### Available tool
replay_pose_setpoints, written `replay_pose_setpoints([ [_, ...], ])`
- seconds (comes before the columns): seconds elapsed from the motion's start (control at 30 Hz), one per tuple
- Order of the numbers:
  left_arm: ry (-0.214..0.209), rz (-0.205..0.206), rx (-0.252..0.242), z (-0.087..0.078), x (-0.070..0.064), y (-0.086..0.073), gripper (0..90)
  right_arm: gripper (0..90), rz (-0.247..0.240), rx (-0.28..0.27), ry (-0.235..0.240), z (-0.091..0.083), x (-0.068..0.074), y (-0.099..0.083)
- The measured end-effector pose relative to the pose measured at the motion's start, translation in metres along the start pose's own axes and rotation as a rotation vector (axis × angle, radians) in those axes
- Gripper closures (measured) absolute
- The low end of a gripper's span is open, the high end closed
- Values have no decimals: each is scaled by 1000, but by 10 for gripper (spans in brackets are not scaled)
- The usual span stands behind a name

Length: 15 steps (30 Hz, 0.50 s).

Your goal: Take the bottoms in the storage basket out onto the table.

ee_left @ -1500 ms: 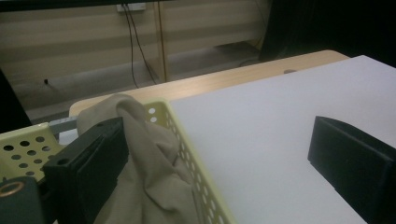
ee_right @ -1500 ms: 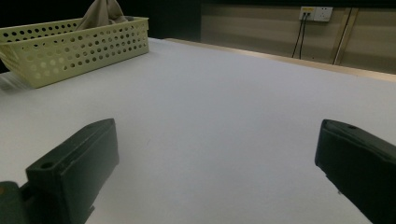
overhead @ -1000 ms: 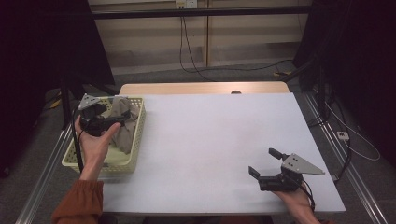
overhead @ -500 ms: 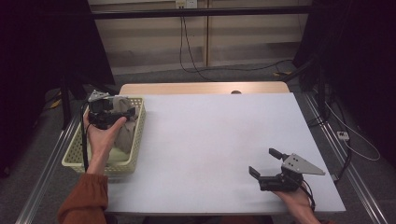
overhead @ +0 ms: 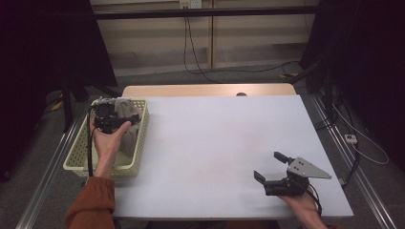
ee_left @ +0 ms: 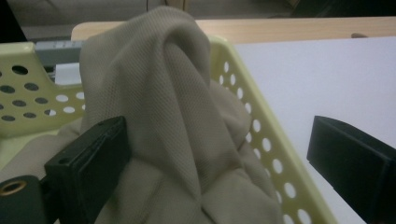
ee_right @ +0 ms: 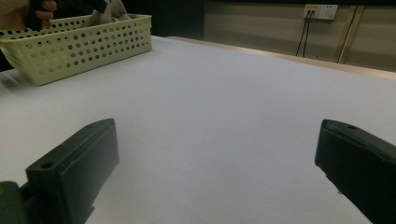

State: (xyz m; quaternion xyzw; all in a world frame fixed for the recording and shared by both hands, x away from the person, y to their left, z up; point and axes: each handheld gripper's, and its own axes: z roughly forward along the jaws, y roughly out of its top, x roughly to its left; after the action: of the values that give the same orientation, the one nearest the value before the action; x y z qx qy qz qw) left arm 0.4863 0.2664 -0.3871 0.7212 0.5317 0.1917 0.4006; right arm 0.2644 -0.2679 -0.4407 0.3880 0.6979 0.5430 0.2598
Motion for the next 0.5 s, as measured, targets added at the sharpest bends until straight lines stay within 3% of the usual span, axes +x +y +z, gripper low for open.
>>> replay_pose_setpoints([
  [0.03, 21, 2, 15, 3, 2, -2, 54, 0, -3, 1, 2, 0, 1, 0],
  [0.5, 75, 1, 107, 16, 11, -8, 49, 0, -4, 5, 5, 0, 1, 0],
])
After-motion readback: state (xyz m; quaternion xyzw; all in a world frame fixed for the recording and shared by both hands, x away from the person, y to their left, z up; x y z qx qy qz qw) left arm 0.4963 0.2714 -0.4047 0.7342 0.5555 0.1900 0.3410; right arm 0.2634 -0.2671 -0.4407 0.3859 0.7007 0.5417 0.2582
